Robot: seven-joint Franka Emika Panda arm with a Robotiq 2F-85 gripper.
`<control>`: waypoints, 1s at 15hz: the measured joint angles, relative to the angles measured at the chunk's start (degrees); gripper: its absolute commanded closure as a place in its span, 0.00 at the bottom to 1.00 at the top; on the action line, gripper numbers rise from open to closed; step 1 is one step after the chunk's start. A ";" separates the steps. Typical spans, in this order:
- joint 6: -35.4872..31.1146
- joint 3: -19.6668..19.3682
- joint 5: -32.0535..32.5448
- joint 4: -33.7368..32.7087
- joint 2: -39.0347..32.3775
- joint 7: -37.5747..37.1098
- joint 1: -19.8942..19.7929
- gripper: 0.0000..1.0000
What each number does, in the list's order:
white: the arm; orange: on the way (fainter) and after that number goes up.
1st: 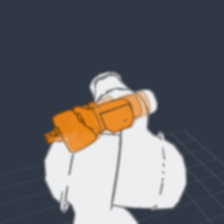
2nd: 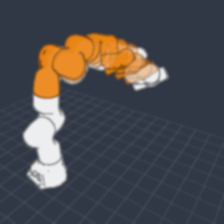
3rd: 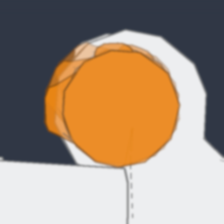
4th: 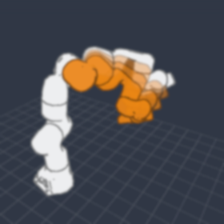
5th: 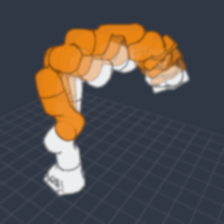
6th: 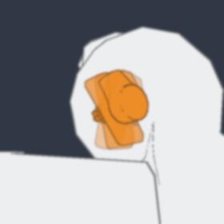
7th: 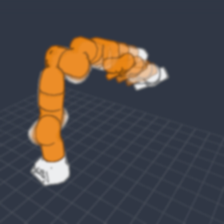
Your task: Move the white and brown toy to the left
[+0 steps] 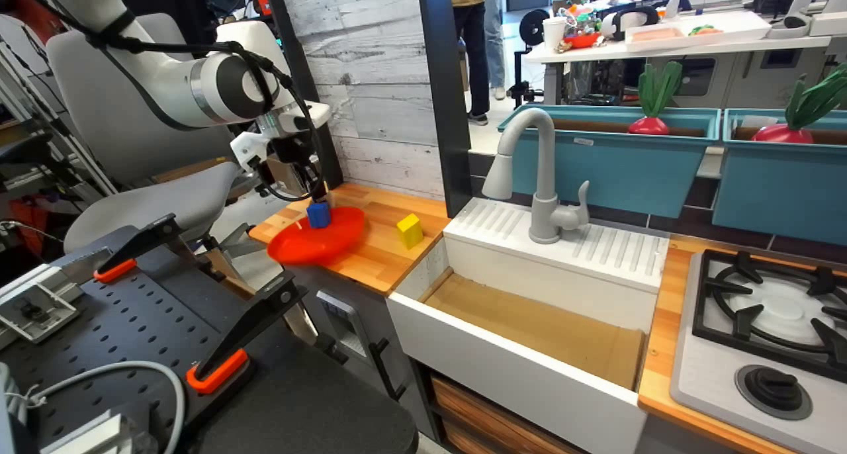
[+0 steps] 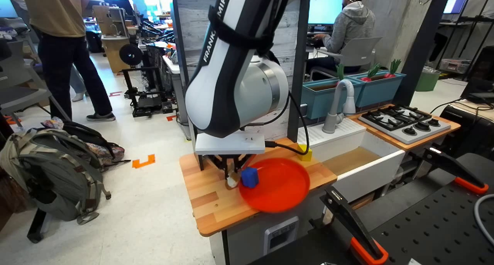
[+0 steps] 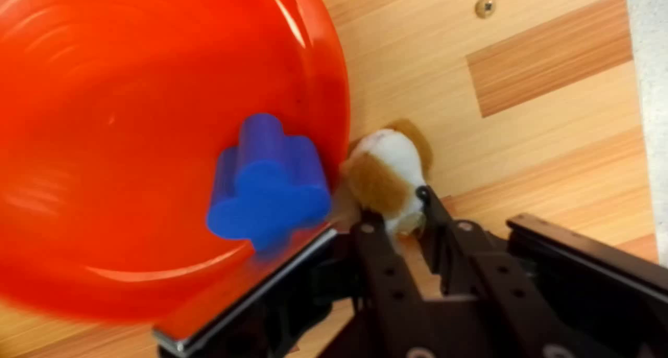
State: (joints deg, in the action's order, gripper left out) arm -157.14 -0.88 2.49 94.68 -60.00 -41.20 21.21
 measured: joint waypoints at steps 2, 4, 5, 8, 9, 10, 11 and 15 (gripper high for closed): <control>0.64 0.00 -0.20 -0.62 -0.22 0.14 0.00 0.99; 0.82 0.00 -0.45 -0.93 -0.30 0.31 0.00 0.96; 0.82 0.00 -0.47 -1.08 -0.36 0.36 0.00 0.96; 0.63 0.14 -0.48 -1.31 -0.35 0.67 0.01 0.96; 0.16 0.27 -0.48 -1.25 -0.25 0.82 0.09 0.96; -0.48 0.35 -0.48 -1.09 -0.02 0.90 0.28 0.96; -1.20 0.50 -0.48 -0.71 0.42 0.95 0.59 0.96; -3.86 1.43 -0.49 3.28 4.00 1.61 2.87 0.96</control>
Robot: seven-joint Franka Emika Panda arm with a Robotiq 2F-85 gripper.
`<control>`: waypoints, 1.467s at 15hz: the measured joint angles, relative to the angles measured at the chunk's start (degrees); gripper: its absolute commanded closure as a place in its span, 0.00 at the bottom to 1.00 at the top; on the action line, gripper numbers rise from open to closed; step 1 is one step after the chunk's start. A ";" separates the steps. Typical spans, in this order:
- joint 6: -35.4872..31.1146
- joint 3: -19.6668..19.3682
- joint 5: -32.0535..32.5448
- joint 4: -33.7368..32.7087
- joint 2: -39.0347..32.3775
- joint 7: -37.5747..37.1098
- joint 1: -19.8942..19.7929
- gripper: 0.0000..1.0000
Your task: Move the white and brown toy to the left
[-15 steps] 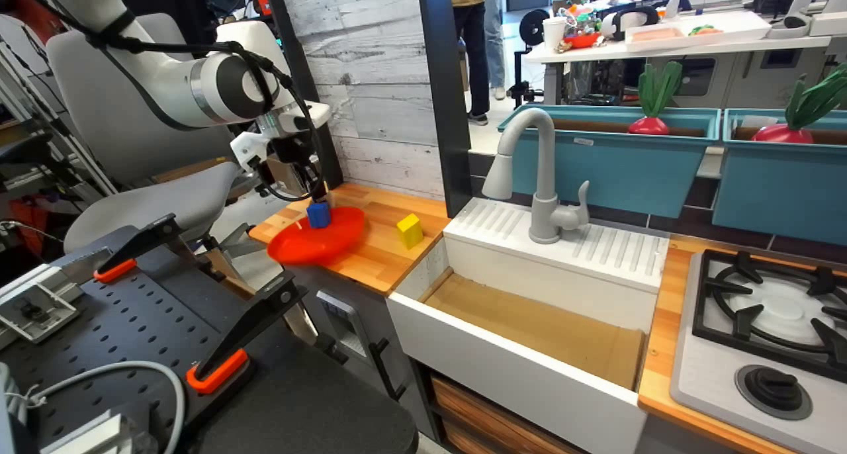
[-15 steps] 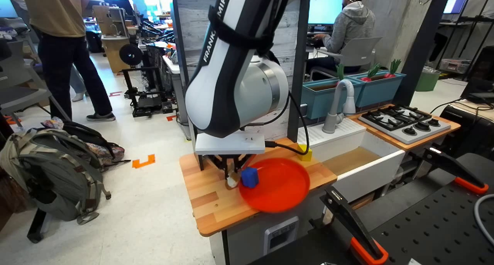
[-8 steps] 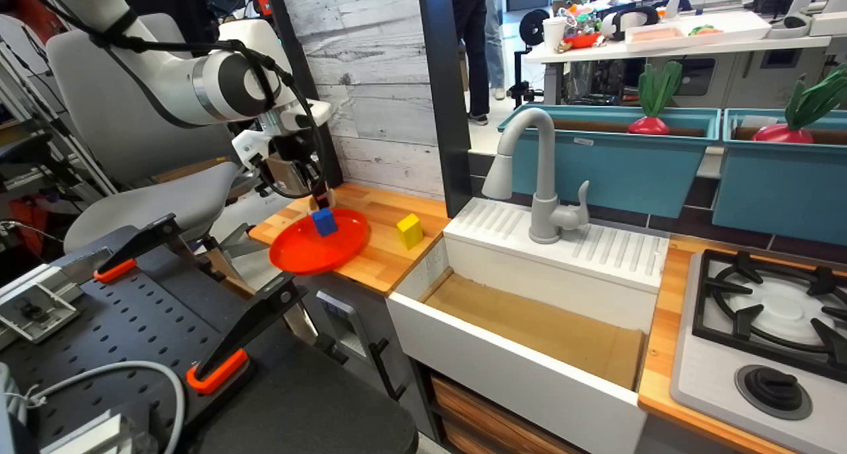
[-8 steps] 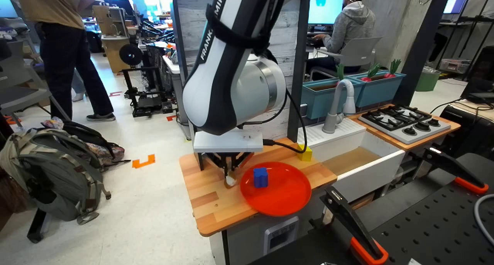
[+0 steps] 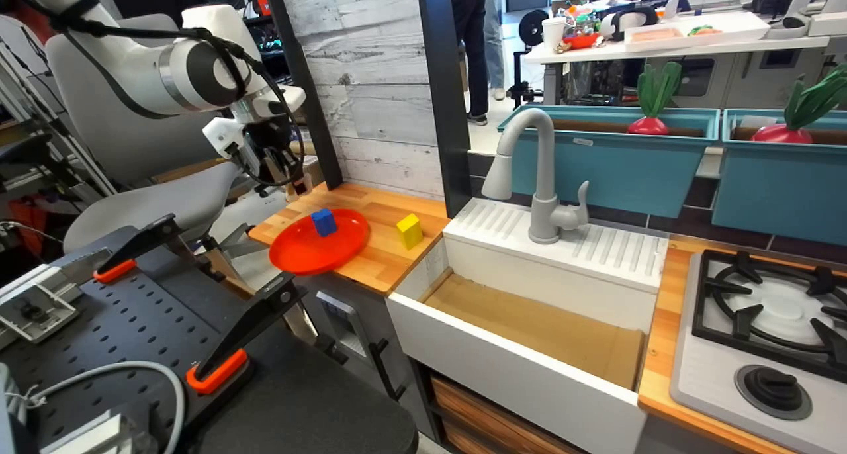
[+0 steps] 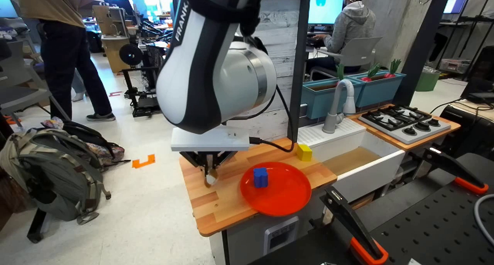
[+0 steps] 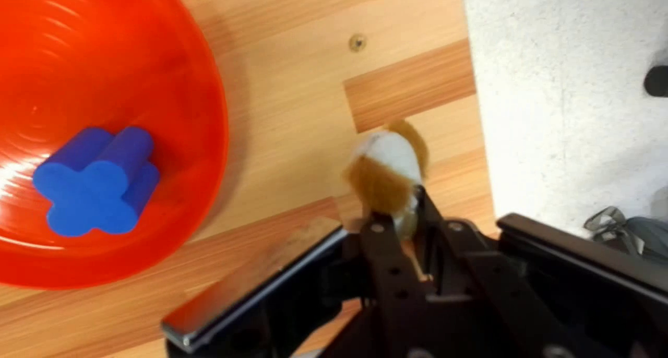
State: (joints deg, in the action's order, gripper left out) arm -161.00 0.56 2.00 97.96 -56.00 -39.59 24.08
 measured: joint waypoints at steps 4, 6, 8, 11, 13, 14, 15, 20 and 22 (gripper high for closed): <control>0.17 1.28 0.00 3.92 2.61 1.82 3.25 0.96; 0.32 1.61 0.00 4.95 2.62 2.39 4.50 0.96; 0.84 1.78 0.00 5.75 2.56 2.98 4.99 0.96; 2.45 1.72 -0.02 6.05 2.36 3.46 4.80 0.96; 2.77 1.60 -0.05 6.13 2.31 3.49 4.58 0.96; 2.97 1.52 -0.07 6.13 2.29 3.50 4.46 0.96; 3.58 1.47 -0.11 6.12 2.27 3.52 4.31 0.96; 6.21 0.63 -0.13 5.83 1.51 3.52 4.06 0.96; 6.27 0.12 -0.13 5.66 1.16 3.47 4.05 0.96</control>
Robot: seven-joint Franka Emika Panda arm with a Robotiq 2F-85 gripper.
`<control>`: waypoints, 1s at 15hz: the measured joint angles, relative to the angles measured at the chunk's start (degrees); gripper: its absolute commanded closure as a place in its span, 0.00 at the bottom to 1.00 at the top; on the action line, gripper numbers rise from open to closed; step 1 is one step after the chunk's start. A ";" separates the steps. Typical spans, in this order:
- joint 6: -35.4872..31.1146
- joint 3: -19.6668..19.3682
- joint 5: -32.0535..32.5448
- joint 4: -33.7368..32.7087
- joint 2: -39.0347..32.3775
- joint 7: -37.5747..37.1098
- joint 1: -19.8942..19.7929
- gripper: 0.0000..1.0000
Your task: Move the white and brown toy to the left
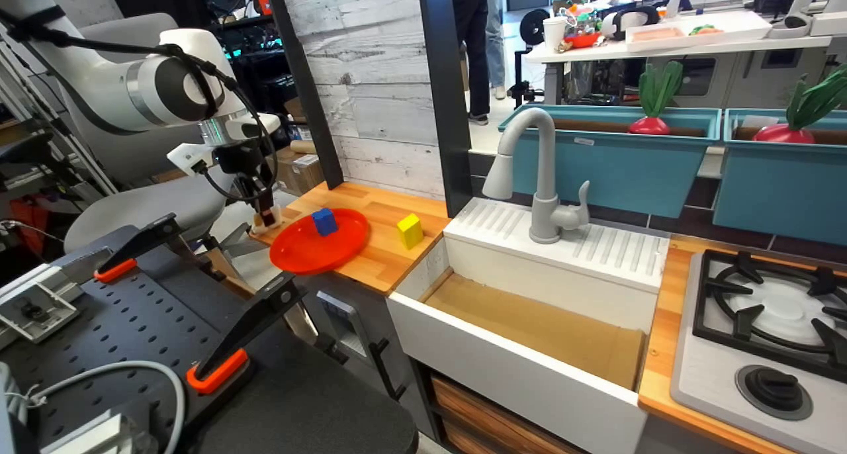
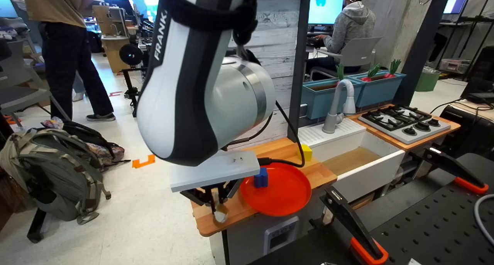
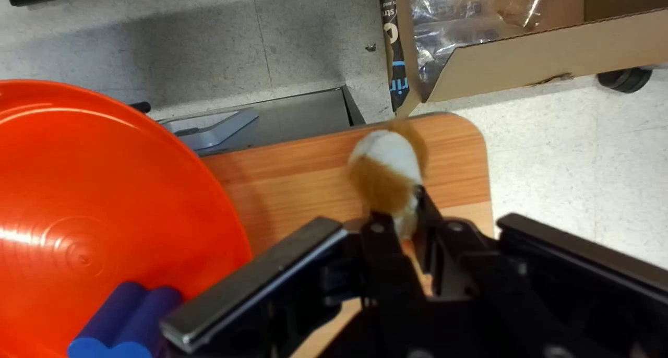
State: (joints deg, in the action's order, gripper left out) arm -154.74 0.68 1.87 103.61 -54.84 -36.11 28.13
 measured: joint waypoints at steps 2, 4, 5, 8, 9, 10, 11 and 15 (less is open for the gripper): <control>0.00 -0.58 0.00 -0.42 -0.36 -0.03 0.00 0.96; 0.00 -0.99 0.00 -0.75 -0.51 -0.11 0.00 0.60; -0.01 -1.15 0.00 -0.90 -0.54 -0.16 0.00 0.56; -0.01 -1.52 0.00 -1.31 -0.60 -0.32 0.00 0.42; -0.01 -1.58 0.00 -1.32 -0.60 -0.40 0.00 0.36; -0.01 -1.61 0.00 -1.33 -0.61 -0.44 0.00 0.27; -0.01 -1.63 0.00 -1.33 -0.62 -0.48 0.01 0.21; -0.01 -1.58 0.00 -1.33 -0.48 -0.53 0.18 0.00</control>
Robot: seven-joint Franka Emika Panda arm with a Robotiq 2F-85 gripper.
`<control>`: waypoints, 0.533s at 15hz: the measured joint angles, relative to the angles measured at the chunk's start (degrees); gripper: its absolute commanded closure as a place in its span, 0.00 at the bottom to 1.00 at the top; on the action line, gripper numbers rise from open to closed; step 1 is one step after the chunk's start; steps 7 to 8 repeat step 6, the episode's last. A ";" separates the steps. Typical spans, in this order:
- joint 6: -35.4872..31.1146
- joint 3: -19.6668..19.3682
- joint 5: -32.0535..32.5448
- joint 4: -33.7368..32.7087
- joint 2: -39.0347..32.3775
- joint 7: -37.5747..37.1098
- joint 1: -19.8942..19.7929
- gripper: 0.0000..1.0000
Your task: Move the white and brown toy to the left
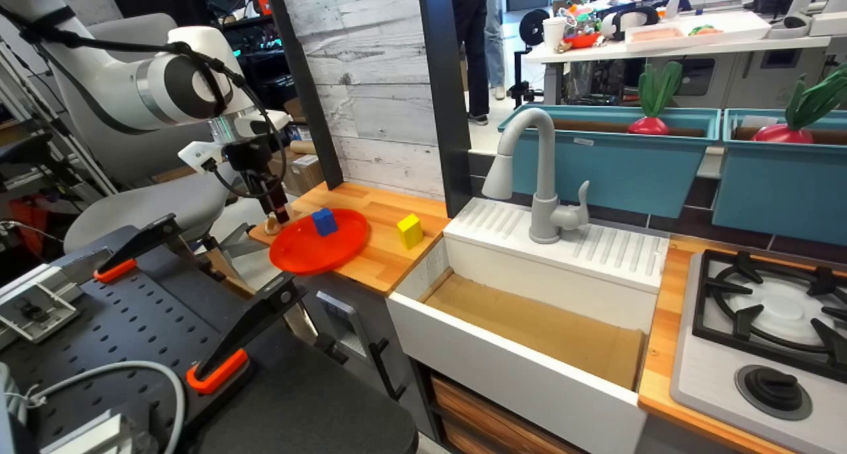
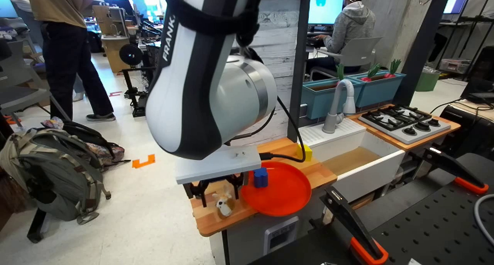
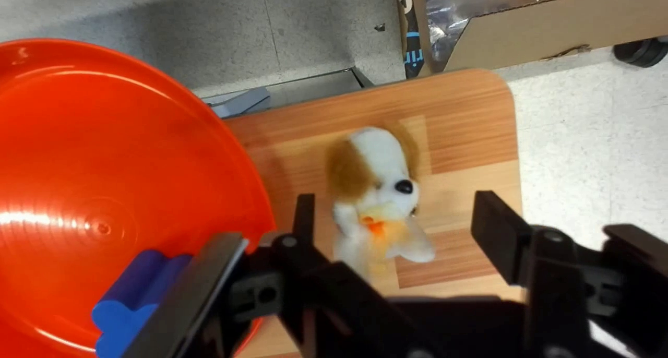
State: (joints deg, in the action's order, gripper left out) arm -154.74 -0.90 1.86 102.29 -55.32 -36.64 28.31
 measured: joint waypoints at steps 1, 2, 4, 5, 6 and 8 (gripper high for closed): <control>0.00 0.17 0.00 0.10 0.32 0.05 0.03 0.00; -0.02 0.41 0.00 0.43 1.05 0.10 0.10 0.00; -0.70 1.03 0.00 2.18 3.93 0.10 0.41 0.00; -1.15 1.69 -0.02 3.48 5.87 0.33 0.32 0.00; -1.47 2.35 -0.05 4.84 7.81 0.52 0.21 0.00; -1.47 2.35 -0.05 4.84 7.81 0.52 0.21 0.00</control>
